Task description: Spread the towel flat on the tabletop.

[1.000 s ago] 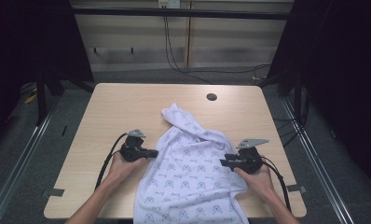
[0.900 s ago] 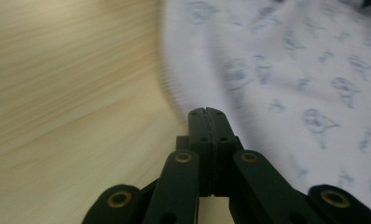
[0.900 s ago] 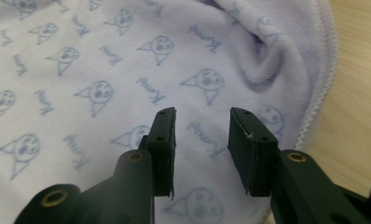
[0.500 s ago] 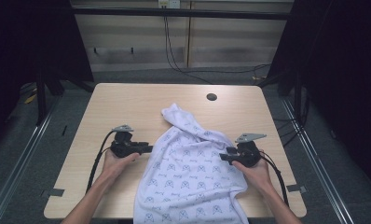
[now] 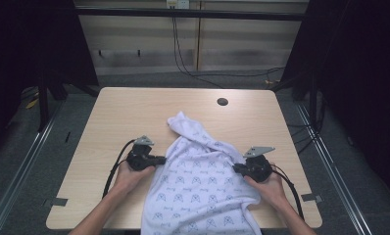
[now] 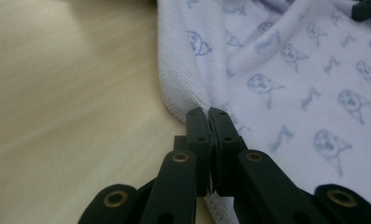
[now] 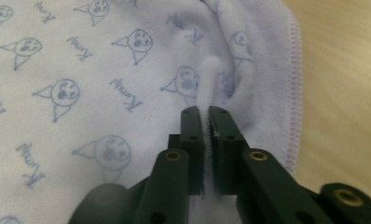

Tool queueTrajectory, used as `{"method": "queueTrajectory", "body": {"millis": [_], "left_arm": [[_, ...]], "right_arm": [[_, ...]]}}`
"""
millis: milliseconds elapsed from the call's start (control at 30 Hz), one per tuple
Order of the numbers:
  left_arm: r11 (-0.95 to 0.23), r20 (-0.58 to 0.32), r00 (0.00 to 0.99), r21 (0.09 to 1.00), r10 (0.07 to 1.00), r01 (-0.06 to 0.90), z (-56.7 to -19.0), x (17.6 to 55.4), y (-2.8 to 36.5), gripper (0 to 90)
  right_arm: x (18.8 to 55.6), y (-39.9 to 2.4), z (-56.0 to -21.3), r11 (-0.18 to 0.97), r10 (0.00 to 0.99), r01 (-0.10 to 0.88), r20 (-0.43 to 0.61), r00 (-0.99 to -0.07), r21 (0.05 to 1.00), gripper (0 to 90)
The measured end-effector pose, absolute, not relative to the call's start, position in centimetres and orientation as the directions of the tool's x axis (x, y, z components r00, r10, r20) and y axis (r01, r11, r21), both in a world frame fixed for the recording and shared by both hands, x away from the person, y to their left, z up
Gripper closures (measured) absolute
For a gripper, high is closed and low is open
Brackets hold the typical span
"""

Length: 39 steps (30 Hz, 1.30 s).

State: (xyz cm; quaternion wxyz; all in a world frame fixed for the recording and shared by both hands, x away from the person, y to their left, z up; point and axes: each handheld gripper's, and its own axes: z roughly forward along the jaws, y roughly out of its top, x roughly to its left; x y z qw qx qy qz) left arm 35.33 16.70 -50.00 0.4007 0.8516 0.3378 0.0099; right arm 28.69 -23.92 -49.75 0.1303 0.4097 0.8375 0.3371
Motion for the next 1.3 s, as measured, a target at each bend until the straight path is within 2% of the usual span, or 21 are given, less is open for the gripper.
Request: {"method": "queueTrajectory", "body": {"millis": [167, 300, 367, 433, 467, 567, 700, 733, 833, 967, 1100, 1200, 1300], "left_arm": [[-0.485, -0.336, 0.808, 0.666, 0.484, 0.567, -50.0, 31.4, 18.6, 88.1], [-0.503, -0.383, 0.827, 0.661, 0.411, 0.557, -49.5, 28.7, 18.8, 87.1], [-0.5, -0.381, 0.837, 0.675, 0.393, 0.543, -49.2, 27.8, 18.7, 82.2], [-0.476, -0.379, 0.838, 0.696, 0.394, 0.538, -48.7, 28.2, 18.2, 74.0], [-0.465, -0.379, 0.835, 0.701, 0.399, 0.541, -48.6, 28.6, 18.0, 69.3], [-0.44, -0.373, 0.821, 0.708, 0.432, 0.552, -48.7, 30.3, 16.6, 64.5], [-0.462, -0.333, 0.82, 0.699, 0.465, 0.546, -49.3, 32.0, 14.4, 62.8], [-0.46, -0.332, 0.821, 0.702, 0.465, 0.544, -49.5, 32.2, 14.2, 65.6], [-0.506, -0.316, 0.846, 0.692, 0.429, 0.515, -49.8, 32.1, 13.7, 85.0], [-0.52, -0.319, 0.852, 0.685, 0.415, 0.51, -50.0, 31.8, 13.8, 87.2], [-0.517, -0.322, 0.85, 0.685, 0.416, 0.513, -50.2, 31.7, 14.0, 86.6], [-0.522, -0.322, 0.849, 0.68, 0.418, 0.515, -50.2, 31.7, 13.9, 85.9], [-0.52, -0.326, 0.848, 0.679, 0.419, 0.518, -50.2, 31.7, 13.8, 86.3]], "right_arm": [[25.0, -25.3, -49.5, 0.429, 0.733, 0.628, 0.156, -0.662, 0.649, 87.5], [21.0, -25.1, -48.9, 0.5, 0.668, 0.629, 0.198, -0.718, 0.596, 86.3], [19.9, -24.9, -48.7, 0.511, 0.655, 0.622, 0.2, -0.729, 0.593, 76.3], [19.8, -24.8, -48.3, 0.47, 0.646, 0.61, 0.222, -0.73, 0.639, 69.5], [20.3, -24.8, -47.9, 0.432, 0.635, 0.583, 0.227, -0.739, 0.689, 68.1], [22.1, -24.3, -46.1, 0.36, 0.63, 0.534, 0.222, -0.744, 0.765, 67.8], [26.9, -21.9, -45.2, 0.356, 0.669, 0.509, 0.167, -0.724, 0.784, 63.9], [28.4, -21.2, -45.5, 0.37, 0.678, 0.509, 0.148, -0.72, 0.777, 62.6], [32.5, -19.0, -47.1, 0.381, 0.683, 0.527, 0.152, -0.714, 0.76, 60.0], [35.7, -16.2, -49.2, 0.378, 0.676, 0.553, 0.186, -0.713, 0.743, 56.6], [36.6, -14.3, -50.5, 0.378, 0.657, 0.553, 0.206, -0.725, 0.742, 55.5], [36.6, -13.2, -50.8, 0.381, 0.641, 0.549, 0.215, -0.737, 0.744, 59.1], [36.5, -12.8, -50.9, 0.394, 0.598, 0.536, 0.235, -0.766, 0.747, 77.1]]}}
